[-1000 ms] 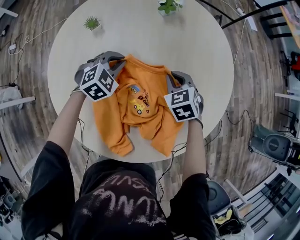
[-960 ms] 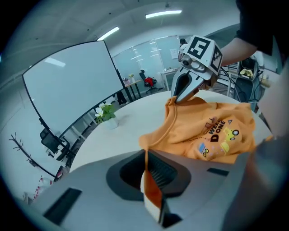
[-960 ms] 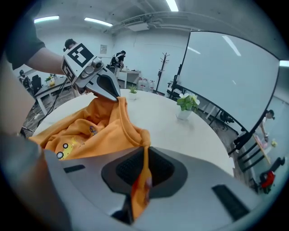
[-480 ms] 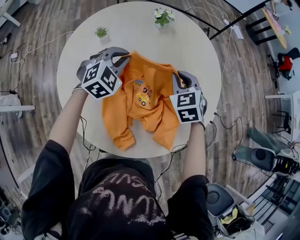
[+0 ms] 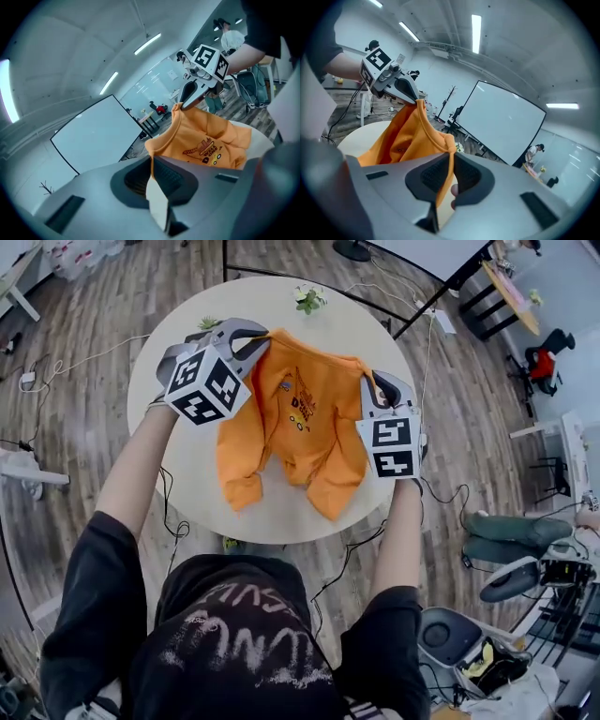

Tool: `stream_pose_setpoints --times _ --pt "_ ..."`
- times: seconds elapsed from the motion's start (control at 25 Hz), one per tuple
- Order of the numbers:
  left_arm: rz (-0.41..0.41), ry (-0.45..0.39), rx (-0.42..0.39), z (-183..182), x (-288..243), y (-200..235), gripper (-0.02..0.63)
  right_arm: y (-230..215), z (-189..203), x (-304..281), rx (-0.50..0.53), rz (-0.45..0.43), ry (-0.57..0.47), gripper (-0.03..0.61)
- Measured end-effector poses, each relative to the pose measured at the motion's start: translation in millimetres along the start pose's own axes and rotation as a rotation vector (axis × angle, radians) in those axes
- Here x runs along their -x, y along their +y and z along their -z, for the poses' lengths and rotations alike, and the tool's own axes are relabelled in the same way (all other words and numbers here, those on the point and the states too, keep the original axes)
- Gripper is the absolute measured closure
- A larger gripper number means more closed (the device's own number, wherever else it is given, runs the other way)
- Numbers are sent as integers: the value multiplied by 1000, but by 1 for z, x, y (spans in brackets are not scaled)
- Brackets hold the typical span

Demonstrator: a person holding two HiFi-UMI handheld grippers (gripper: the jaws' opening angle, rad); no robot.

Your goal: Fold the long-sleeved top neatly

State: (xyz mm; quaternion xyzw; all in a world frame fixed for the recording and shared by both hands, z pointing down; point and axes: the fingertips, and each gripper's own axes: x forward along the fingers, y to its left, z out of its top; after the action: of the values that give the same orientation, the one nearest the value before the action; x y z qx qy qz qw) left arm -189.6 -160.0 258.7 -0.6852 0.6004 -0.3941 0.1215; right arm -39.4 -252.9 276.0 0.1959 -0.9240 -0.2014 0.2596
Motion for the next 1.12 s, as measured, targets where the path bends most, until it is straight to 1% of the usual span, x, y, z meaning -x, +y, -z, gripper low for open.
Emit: stream_pose_setpoints --times 0.16,0.32,0.4,0.52,0.68,0.96,1.12 --pt "-51 -48 -60 -42 34 20 584 -17 -37 41 43 58 -51 545" --pt "-104 -99 -120 -70 77 25 584 -14 -64 82 89 121 -108 545" --pt "-129 -122 -150 -87 93 31 584 -20 -79 101 111 151 -133 545" --pt "-157 -150 -184 -116 112 44 584 -34 -102 127 137 186 -165 543" --pt "-185 -183 -236 -142 137 55 584 -44 -127 156 151 233 -197 543" --pt "-225 -243 -273 -182 176 62 584 -51 -157 203 187 280 -249 543" --pt "-242 -281 -283 -198 191 54 584 -52 -160 226 190 294 -286 541"
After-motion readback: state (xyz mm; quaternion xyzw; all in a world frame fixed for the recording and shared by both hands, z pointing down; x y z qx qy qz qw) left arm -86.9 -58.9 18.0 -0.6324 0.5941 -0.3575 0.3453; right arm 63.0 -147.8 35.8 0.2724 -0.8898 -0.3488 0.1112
